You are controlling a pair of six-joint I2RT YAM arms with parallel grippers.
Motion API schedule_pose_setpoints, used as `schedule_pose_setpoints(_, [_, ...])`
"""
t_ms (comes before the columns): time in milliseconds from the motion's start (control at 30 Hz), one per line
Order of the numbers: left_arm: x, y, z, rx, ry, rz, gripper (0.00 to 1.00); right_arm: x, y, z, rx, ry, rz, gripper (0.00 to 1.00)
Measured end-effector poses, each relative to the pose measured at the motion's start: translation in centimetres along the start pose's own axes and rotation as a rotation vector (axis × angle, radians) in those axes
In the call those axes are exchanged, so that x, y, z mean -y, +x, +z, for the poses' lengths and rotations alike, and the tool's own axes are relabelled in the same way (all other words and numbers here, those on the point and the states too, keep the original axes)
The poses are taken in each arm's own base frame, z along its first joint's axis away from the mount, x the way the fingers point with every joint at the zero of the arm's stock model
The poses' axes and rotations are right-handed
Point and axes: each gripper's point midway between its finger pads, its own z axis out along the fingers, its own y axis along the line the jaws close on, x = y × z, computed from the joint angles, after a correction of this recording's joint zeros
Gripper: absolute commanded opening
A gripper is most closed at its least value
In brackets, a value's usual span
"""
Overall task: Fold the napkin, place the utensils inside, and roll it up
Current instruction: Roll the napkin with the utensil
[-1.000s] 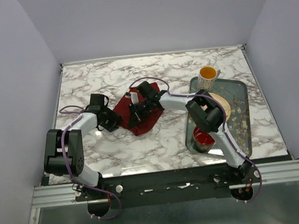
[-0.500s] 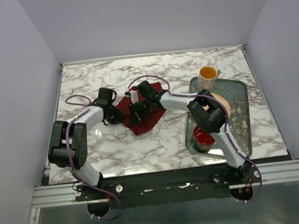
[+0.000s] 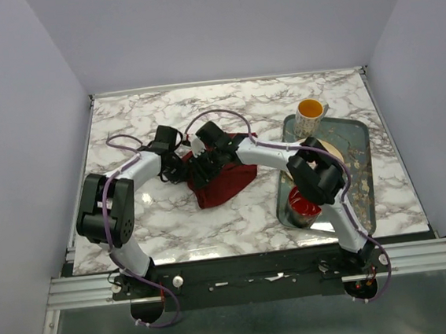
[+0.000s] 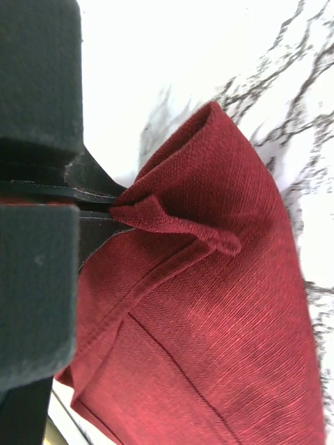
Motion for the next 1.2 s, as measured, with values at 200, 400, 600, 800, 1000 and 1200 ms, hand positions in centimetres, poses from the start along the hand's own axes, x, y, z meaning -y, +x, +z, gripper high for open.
schedule_pose_setpoints(200, [-0.4,1.2,-0.2,-0.023,-0.019,0.012,0.0,-1.0,-1.6,-2.6,0.033,0.061,-0.023,0.84])
schedule_pose_setpoints(400, [-1.3,2.0,-0.5,-0.034,-0.034,-0.031,0.0,-2.7,-2.8,-4.1,0.08,0.078,-0.03,0.8])
schedule_pose_setpoints(600, [-1.3,2.3,-0.6,-0.043,-0.036,-0.07,0.0,-4.5,1.6,-2.0,0.036,0.113,-0.046,0.78])
schedule_pose_setpoints(800, [-1.6,2.7,-0.8,-0.047,-0.04,-0.107,0.0,-5.0,4.6,-0.3,0.022,0.197,-0.113,0.75])
schedule_pose_setpoints(1000, [-1.9,3.1,-0.9,-0.054,-0.042,-0.137,0.0,-3.9,4.0,-0.2,0.072,0.332,-0.166,0.69])
schedule_pose_setpoints(1200, [-1.9,3.1,-1.0,-0.054,-0.042,-0.157,0.0,-3.1,4.1,0.0,0.088,0.456,-0.229,0.61])
